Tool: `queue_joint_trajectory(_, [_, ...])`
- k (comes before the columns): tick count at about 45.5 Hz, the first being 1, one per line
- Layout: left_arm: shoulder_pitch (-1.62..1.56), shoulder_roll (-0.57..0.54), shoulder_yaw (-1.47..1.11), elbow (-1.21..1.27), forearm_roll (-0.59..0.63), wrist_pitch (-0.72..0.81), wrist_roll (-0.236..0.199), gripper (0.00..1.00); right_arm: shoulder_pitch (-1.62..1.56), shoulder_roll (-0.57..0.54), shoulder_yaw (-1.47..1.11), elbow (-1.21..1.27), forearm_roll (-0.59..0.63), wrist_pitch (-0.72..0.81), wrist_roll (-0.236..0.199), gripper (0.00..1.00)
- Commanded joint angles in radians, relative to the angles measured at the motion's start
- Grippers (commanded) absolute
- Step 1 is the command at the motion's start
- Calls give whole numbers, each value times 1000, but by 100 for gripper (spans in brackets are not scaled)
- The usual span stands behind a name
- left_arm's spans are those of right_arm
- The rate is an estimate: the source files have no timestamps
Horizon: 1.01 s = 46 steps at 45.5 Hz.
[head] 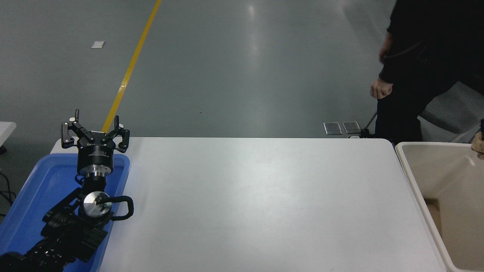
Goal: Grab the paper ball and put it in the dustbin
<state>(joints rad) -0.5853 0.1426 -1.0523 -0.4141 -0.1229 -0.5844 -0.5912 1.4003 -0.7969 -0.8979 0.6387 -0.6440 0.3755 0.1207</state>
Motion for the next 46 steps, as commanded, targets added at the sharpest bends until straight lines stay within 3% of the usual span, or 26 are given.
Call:
queue_joint_trajectory(1, [-1,0,1,0,0,0,1,99,-378,126,155,-301,256,-151,-1,0])
queue_joint_trajectory(6, [-1,0,0,0,0,0,1,99,-474,203,172,-376,418,-182,-10,0])
queue_joint_trajectory(15, [-1,0,0,0,0,0,1,99,-560,283,223,-382,624,-248,-73,0])
queue_joint_trajectory(20, [-1,0,0,0,0,0,1,99,-598,303,307,-382,635,-271,-92,0])
queue_joint_trajectory(33, [-1,0,0,0,0,0,1,99,-633,318,387,-386,624,-280,-92,0])
queue_joint_trajectory(34, [-2,0,0,0,0,0,1,99,-633,318,389,-386,624,-280,-92,3])
queue_joint_trajectory(36, [-2,0,0,0,0,0,1,99,-633,317,389,-392,624,-282,-92,20])
queue_joint_trajectory(37, [-2,0,0,0,0,0,-1,99,-633,317,389,-396,624,-282,-92,38])
queue_joint_trajectory(38, [-2,0,0,1,0,0,-1,99,-633,315,389,-402,624,-282,-90,77])
queue_joint_trajectory(39, [-2,0,0,0,0,0,1,99,-633,314,389,-405,624,-280,-90,100])
queue_joint_trajectory(46, [-2,0,0,0,0,0,1,99,-630,291,382,-410,621,-279,-89,100])
